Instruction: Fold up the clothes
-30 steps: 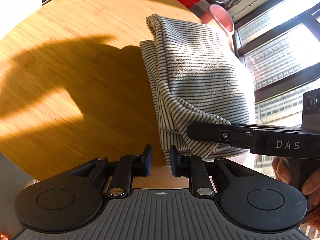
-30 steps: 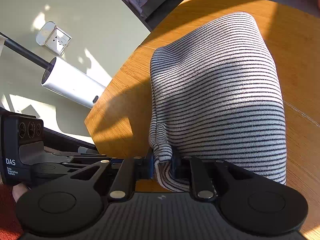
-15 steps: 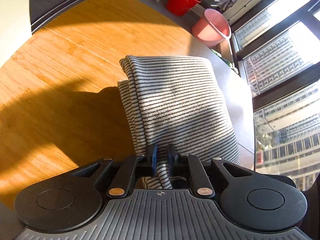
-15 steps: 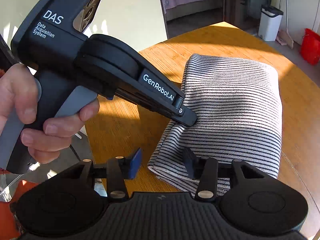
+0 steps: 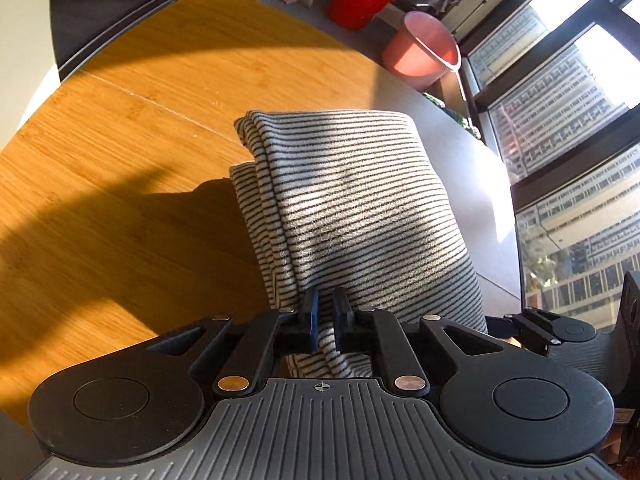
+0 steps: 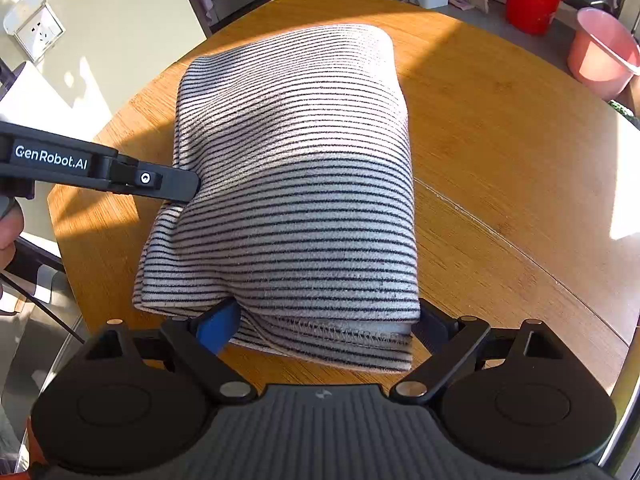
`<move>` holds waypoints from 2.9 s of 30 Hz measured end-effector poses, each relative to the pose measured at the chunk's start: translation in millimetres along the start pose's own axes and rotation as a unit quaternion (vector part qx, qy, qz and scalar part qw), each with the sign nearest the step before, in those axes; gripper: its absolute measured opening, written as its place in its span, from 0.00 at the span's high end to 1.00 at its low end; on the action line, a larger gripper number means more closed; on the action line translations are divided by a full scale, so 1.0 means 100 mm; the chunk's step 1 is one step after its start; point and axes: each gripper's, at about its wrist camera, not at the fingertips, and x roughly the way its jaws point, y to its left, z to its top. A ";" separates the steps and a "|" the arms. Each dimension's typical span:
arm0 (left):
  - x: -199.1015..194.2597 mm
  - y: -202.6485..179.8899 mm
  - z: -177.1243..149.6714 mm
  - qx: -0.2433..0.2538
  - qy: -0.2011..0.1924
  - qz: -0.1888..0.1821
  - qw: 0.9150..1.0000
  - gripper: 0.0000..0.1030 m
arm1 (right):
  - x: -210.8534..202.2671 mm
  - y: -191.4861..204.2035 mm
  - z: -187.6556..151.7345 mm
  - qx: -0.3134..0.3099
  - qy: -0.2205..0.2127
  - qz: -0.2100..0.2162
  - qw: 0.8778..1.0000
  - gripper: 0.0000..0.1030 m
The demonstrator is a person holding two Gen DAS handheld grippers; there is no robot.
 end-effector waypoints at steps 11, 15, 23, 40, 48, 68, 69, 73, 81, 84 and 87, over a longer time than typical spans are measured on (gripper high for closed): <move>-0.03 0.14 -0.05 -0.021 -0.002 -0.011 1.000 0.93 | -0.54 -0.64 0.58 0.151 -0.086 0.137 0.975 0.01; -0.02 0.12 -0.03 -0.017 0.001 -0.008 1.000 0.93 | -0.08 -0.92 0.88 0.242 -0.066 0.175 0.952 0.07; 0.00 0.12 -0.01 0.006 0.008 0.007 1.000 0.94 | 0.01 -0.40 0.78 0.153 -0.069 0.143 0.976 0.29; -0.03 0.14 -0.08 -0.015 -0.005 0.046 0.999 0.58 | 0.20 -0.42 0.88 0.114 -0.066 -0.006 0.991 0.29; -0.07 0.14 -0.06 -0.025 0.002 0.045 0.999 0.58 | -0.05 -0.59 0.59 0.153 -0.069 0.055 0.984 0.14; 0.10 0.19 0.03 -0.045 0.024 -0.002 0.999 0.69 | 0.05 -0.43 0.25 0.219 -0.033 0.068 0.973 0.32; 0.10 0.23 0.06 -0.049 0.022 -0.004 0.999 0.69 | 0.08 -0.36 0.32 0.214 -0.033 0.063 0.974 0.32; 0.08 0.44 0.44 -0.039 0.004 0.025 0.999 0.70 | 0.25 -0.07 0.71 0.187 -0.059 0.051 0.979 0.33; 0.24 0.91 1.56 0.001 -0.017 0.048 0.999 0.67 | 0.76 0.22 1.89 0.137 -0.123 0.004 0.983 0.33; 0.30 0.99 1.86 0.020 -0.019 0.050 0.998 0.67 | 0.90 0.23 2.20 0.131 -0.134 -0.011 0.982 0.33; 0.36 1.03 2.04 0.037 -0.019 0.044 0.998 0.65 | 0.99 0.21 2.38 0.137 -0.139 -0.022 0.980 0.30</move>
